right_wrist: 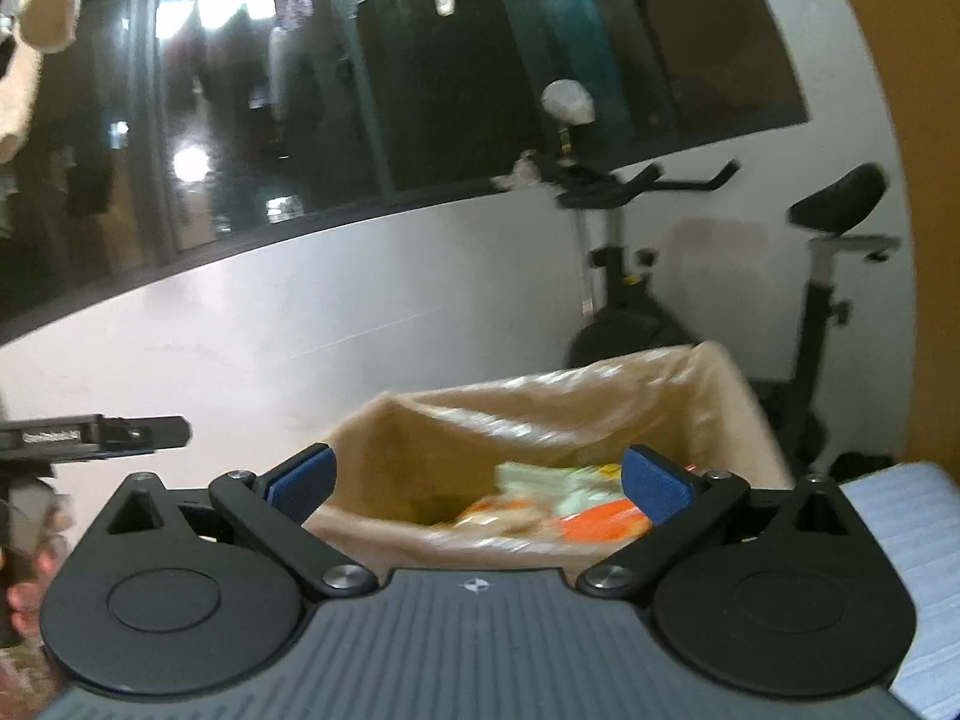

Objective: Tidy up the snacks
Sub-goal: 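Open both tools over the box to drop the cracker bar and cookie, then move both tools back down to the red and yellow packets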

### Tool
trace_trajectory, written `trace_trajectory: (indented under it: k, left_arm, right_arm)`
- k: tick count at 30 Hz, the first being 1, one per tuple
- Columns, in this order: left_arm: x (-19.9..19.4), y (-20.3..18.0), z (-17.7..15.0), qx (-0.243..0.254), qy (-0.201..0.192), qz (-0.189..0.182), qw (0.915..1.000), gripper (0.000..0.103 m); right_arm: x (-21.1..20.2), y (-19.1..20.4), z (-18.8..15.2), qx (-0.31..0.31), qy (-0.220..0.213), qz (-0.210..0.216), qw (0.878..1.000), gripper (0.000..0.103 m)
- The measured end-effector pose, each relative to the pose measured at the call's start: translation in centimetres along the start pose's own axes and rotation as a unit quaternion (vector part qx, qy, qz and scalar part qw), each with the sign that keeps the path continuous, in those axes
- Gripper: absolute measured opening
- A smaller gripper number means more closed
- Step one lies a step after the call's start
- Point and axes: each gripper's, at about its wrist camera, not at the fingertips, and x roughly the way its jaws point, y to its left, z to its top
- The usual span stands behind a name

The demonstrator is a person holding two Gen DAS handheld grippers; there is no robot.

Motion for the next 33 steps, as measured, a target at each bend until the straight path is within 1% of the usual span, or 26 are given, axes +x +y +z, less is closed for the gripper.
trace_trajectory:
  k: [4,7,9,11,13,16,19,22,24,25,27,28,30,31,33]
  left_arm:
    - [-0.7,1.9,-1.5,-0.003,0.019,0.009,0.9998,0.087]
    - [-1.2,3.1,-2.8,-0.001,0.031,0.015,0.9994,0.087]
    - [-1.5,3.7,-3.8,0.007,0.038,0.018,0.9991,0.087]
    - [-1.6,4.1,-4.7,0.013,0.047,0.019,0.9986,0.087]
    - [-1.5,4.8,-5.6,0.012,0.057,0.017,0.9982,0.087]
    - [-1.2,5.4,-6.8,0.004,0.069,0.014,0.9975,0.087]
    - [-0.5,5.6,-8.1,0.002,0.087,0.012,0.9962,0.086]
    - [0.3,5.5,-9.1,0.009,0.100,0.013,0.9949,0.086]
    - [0.6,5.4,-9.8,0.009,0.106,0.013,0.9942,0.084]
    - [0.8,5.5,-10.1,0.008,0.110,0.011,0.9938,0.084]
    - [1.1,5.8,-10.7,0.005,0.118,0.011,0.9929,0.081]
    - [1.3,5.8,-11.0,0.005,0.122,0.012,0.9925,0.080]
    - [1.6,6.0,-11.6,0.003,0.127,0.014,0.9918,0.079]
    - [1.7,6.0,-11.9,0.001,0.129,0.015,0.9915,0.079]
    - [2.3,6.0,-12.6,-0.008,0.135,0.020,0.9906,0.075]
  right_arm:
    - [-0.7,1.4,-1.1,-0.013,-0.009,0.003,1.000,0.103]
    - [-0.7,2.1,-2.3,-0.007,-0.001,0.011,1.000,0.103]
    - [-0.5,2.2,-3.3,0.007,0.011,0.019,1.000,0.103]
    - [-0.1,2.5,-4.4,0.014,0.033,0.031,0.999,0.103]
    - [0.4,3.0,-5.5,0.007,0.051,0.033,0.998,0.103]
    - [1.2,4.2,-7.2,-0.022,0.068,0.022,0.997,0.103]
    - [2.6,4.9,-8.7,-0.022,0.099,0.045,0.994,0.103]
    - [4.0,5.2,-10.1,-0.002,0.126,0.067,0.990,0.097]
    - [4.9,5.7,-11.1,0.000,0.143,0.071,0.987,0.089]
    - [5.3,5.9,-11.6,0.002,0.150,0.072,0.986,0.087]
    - [6.3,6.3,-12.5,0.007,0.166,0.072,0.984,0.077]
    - [6.7,6.5,-13.0,0.007,0.173,0.070,0.982,0.075]
    - [7.7,7.0,-13.9,0.000,0.188,0.065,0.980,0.064]
    - [8.3,7.2,-14.3,-0.005,0.196,0.066,0.978,0.063]
    - [9.4,7.4,-15.2,-0.012,0.213,0.063,0.975,0.061]
